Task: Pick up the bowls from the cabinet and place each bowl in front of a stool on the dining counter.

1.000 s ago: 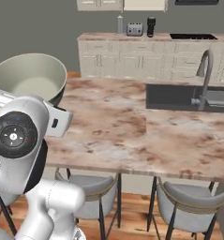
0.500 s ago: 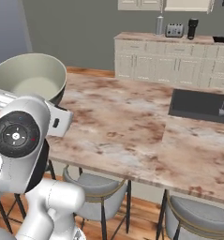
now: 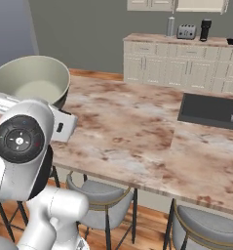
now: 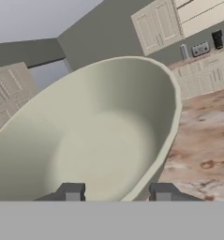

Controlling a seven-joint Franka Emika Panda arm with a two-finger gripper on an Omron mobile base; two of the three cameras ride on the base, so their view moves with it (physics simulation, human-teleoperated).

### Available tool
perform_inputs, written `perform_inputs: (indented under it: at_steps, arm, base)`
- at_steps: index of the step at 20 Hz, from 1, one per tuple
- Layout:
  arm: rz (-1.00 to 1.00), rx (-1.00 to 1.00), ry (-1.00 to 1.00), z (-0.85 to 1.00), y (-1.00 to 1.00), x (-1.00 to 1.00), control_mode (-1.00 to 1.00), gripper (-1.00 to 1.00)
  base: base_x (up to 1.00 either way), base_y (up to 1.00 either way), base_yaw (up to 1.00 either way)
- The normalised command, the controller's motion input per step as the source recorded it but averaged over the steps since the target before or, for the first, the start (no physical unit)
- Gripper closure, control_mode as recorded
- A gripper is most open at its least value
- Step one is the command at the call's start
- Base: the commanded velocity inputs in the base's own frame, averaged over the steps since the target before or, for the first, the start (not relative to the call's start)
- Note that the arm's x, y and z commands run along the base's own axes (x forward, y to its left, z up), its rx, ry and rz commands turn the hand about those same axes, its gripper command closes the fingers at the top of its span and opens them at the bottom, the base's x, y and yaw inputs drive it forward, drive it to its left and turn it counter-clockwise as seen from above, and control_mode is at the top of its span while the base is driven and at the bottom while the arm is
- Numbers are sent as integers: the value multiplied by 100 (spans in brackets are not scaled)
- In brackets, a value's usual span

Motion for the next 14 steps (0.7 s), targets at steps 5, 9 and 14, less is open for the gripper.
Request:
perform_inputs:
  at_steps: [5, 9, 14]
  arm:
    - [0, -2, 17, -19, -8, 10, -100, 100]
    - [0, -1, 16, -6, -34, 15, -100, 100]
    - [0, 0, 7, -1, -31, 14, -100, 100]
  base:
    - [0, 0, 0]
    - [0, 0, 0]
    - [0, 0, 0]
